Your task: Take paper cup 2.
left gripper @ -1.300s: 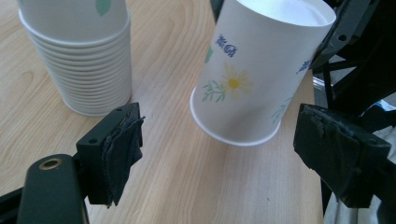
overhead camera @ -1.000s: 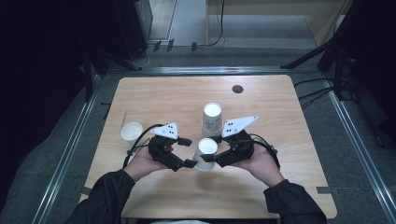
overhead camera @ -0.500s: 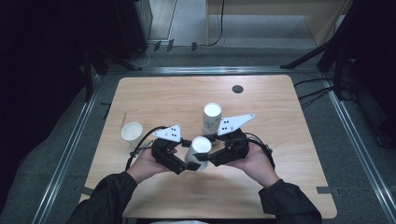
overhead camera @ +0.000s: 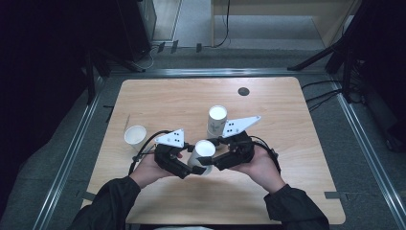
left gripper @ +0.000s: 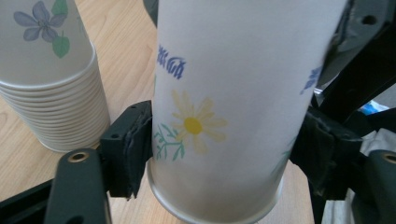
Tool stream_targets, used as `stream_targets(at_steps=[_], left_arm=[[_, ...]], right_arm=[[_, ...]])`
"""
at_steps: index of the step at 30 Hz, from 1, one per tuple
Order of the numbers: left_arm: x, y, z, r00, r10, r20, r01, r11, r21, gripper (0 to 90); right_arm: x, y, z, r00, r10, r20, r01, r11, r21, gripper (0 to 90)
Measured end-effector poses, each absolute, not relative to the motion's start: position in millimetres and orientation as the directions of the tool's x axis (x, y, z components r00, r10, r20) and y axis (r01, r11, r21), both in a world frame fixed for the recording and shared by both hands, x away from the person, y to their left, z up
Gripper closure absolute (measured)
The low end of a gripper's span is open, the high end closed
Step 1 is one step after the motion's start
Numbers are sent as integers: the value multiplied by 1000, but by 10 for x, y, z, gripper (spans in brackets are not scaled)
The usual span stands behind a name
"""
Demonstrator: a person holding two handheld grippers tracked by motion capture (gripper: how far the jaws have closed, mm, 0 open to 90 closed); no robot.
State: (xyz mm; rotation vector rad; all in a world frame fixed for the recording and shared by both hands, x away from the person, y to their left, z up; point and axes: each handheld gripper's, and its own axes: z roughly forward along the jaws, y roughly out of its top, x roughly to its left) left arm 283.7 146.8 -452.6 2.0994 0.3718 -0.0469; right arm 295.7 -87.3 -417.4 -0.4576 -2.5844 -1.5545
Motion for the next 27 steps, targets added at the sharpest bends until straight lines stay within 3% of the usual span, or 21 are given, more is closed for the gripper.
stream_targets(at_steps=[13, 17, 27], left_arm=[[2835, 1471, -4528, 956, 240, -167, 270, -505, 820, 313], [2839, 1477, -4527, 955, 241, -173, 275, -502, 820, 314], [2873, 1547, -4528, 952, 241, -188, 290, -519, 804, 313]], right_arm=[[2965, -877, -4192, -953, 199, 230, 297, 443, 846, 343], [2978, -894, -4197, -952, 190, 240, 300, 429, 852, 301], [2900, -1060, -4233, -965, 221, 140, 231, 472, 851, 262]])
